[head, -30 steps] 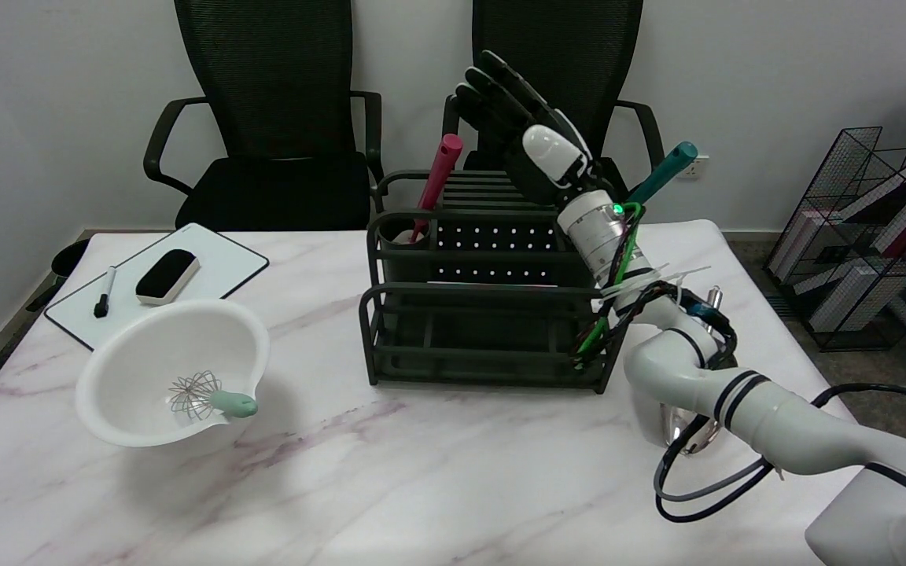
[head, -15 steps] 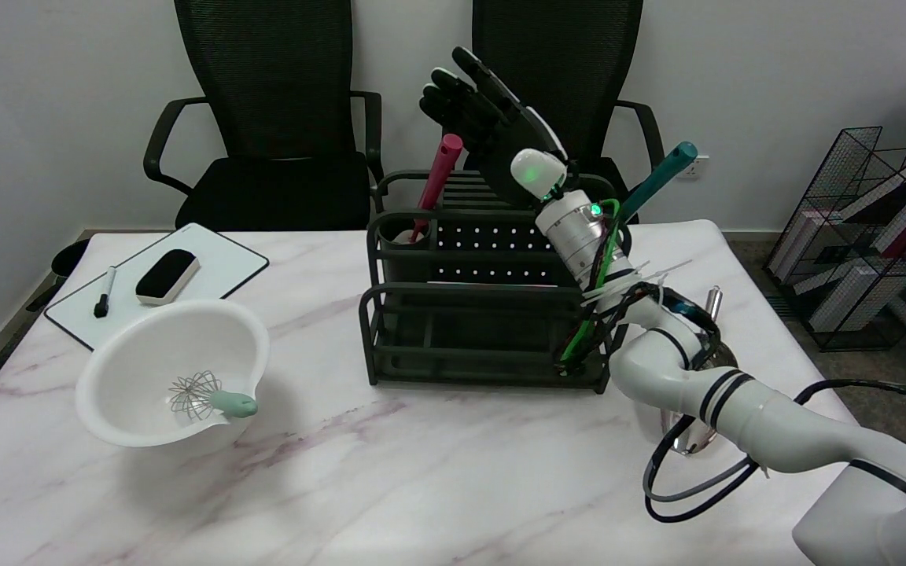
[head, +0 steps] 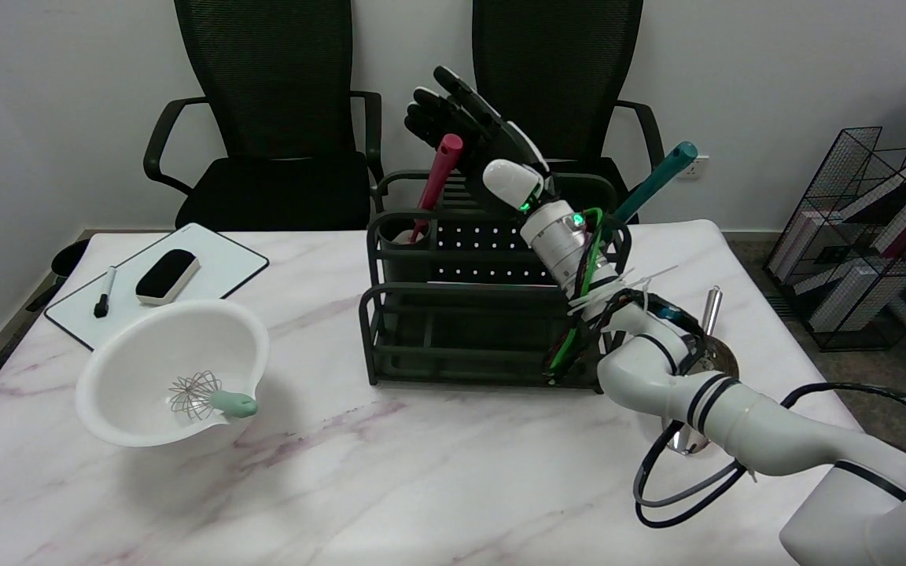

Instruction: Pick up the pink sponge bottle brush.

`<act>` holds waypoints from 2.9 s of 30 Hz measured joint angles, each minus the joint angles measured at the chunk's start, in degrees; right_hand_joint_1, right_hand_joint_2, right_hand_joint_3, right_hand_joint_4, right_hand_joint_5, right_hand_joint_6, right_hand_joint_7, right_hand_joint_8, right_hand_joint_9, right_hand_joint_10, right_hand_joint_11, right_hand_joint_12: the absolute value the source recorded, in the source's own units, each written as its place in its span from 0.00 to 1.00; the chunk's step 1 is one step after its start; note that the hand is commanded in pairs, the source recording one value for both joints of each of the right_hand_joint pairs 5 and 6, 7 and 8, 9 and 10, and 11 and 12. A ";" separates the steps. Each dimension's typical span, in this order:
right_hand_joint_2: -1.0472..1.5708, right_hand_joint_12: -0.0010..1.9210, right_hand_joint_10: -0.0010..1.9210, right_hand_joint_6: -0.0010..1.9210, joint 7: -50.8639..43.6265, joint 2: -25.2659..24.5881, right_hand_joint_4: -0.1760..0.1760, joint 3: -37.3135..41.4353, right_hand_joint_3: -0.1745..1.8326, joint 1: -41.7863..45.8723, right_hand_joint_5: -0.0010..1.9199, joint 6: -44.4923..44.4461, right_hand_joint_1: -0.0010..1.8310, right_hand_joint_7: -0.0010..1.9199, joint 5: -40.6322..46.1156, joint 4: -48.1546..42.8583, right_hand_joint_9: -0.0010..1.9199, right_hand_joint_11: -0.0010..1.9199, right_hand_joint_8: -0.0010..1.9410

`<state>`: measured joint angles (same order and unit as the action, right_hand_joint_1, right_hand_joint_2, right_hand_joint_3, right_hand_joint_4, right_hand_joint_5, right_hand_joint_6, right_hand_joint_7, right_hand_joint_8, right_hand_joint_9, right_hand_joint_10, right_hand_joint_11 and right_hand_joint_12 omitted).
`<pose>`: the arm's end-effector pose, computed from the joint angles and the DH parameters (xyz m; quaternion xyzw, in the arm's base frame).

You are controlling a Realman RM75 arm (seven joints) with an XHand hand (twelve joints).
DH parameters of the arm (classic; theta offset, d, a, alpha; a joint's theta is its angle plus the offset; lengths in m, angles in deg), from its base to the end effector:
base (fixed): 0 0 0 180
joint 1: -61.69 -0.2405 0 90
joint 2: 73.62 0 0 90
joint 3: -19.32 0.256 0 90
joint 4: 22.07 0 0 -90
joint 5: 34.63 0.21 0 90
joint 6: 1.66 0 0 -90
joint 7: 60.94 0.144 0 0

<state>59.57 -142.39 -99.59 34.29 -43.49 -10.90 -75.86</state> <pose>-0.2126 -0.4349 0.2682 0.5406 -0.5696 0.5884 0.1927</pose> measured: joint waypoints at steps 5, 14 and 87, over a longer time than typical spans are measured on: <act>0.22 0.18 0.23 0.11 -0.12 -0.69 0.50 -0.14 0.61 -0.28 0.11 0.32 0.66 0.22 -0.19 1.07 0.23 0.18 0.22; 0.23 0.18 0.23 0.11 -0.33 -2.04 0.50 -0.34 0.60 -0.87 0.11 0.70 0.66 0.22 -0.66 2.33 0.23 0.18 0.22; 0.99 0.58 0.67 0.94 -2.94 -4.83 0.50 -0.89 0.28 -5.03 0.94 6.67 0.71 0.83 -1.47 4.73 0.67 0.58 0.83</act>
<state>56.63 -147.22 -100.48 29.25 -36.82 -12.37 -71.14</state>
